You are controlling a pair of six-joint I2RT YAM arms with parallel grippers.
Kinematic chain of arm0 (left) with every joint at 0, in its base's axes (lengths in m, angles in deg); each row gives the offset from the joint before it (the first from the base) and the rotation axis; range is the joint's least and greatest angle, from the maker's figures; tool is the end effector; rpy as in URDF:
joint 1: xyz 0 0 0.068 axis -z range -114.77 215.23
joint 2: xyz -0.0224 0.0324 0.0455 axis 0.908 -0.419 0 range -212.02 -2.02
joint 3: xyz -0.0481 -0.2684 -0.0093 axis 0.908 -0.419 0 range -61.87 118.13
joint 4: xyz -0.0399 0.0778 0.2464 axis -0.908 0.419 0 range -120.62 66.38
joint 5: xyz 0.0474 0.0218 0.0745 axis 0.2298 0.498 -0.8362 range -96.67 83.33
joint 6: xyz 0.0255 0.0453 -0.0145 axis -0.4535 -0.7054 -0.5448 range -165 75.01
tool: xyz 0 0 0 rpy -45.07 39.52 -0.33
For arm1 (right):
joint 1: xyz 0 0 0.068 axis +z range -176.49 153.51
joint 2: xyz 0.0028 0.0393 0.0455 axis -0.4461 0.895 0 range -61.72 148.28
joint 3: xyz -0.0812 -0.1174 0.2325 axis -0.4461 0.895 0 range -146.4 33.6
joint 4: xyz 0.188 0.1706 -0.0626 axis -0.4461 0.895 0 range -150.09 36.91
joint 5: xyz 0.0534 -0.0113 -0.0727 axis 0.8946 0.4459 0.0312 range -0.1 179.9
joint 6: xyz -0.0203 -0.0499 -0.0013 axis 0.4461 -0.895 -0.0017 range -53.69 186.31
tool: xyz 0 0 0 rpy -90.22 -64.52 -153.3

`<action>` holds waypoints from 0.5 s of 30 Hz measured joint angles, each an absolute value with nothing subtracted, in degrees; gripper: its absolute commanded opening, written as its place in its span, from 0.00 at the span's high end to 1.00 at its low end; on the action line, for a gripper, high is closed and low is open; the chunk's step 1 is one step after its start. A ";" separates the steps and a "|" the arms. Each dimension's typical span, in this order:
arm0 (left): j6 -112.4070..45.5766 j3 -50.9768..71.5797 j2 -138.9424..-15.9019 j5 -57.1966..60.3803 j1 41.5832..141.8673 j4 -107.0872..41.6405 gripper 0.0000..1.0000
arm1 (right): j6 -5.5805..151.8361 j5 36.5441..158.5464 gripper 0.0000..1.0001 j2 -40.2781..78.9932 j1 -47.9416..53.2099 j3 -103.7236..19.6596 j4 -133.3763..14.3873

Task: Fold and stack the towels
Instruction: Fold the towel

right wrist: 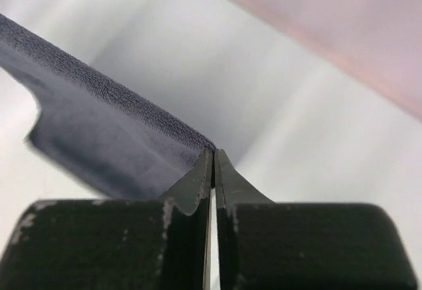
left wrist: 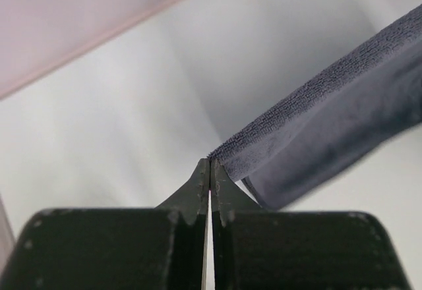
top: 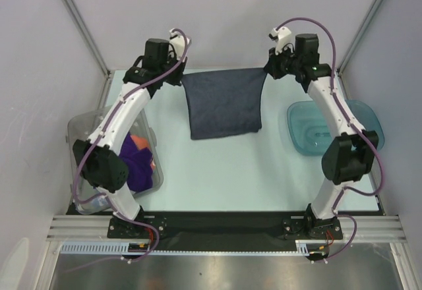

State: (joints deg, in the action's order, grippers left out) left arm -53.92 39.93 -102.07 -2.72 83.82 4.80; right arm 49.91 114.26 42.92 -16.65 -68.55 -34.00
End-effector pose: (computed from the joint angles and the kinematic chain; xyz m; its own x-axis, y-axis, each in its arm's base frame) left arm 0.3787 -0.1299 0.3802 -0.4614 0.3185 -0.8281 0.4495 0.8886 0.0913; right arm 0.4189 0.0875 0.3673 -0.3075 -0.3144 -0.8981 -0.6247 0.7787 -0.0587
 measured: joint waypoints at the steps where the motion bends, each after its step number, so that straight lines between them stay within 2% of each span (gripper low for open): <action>1: -54.32 40.39 -100.89 -3.45 84.21 4.97 1.00 | 50.28 114.11 1.00 41.12 -16.65 -68.22 -34.81; 15: -57.09 39.87 -85.21 -12.28 93.93 12.21 1.00 | 52.95 110.53 1.00 11.92 -14.07 -54.43 -34.59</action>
